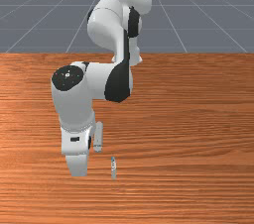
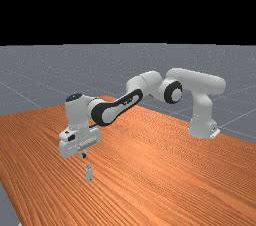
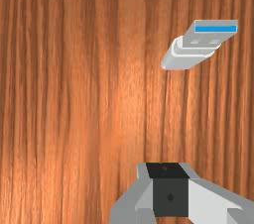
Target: Rotate the USB body for 90 degree with plug right ward
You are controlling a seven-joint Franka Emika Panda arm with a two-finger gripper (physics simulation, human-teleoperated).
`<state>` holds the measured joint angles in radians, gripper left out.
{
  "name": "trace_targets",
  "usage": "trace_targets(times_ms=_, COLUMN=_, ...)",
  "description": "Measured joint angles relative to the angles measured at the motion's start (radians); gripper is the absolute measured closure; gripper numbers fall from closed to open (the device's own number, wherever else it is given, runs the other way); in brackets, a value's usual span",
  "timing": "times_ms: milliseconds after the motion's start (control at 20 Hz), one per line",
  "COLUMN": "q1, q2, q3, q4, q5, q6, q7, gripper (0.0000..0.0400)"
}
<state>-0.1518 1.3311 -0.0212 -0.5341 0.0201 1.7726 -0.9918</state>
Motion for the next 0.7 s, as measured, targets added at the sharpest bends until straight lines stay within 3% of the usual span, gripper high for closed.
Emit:
trace_targets(times_ms=250, q1=0.073, q2=-0.108, q3=-0.010, q4=-0.199, q5=0.002, q6=0.092, q7=0.142, gripper=0.0400)
trace_targets(times_ms=700, q1=0.151, q2=-0.136, q3=0.001, q4=-0.249, q5=0.000, q6=0.114, q7=0.213, gripper=0.0400)
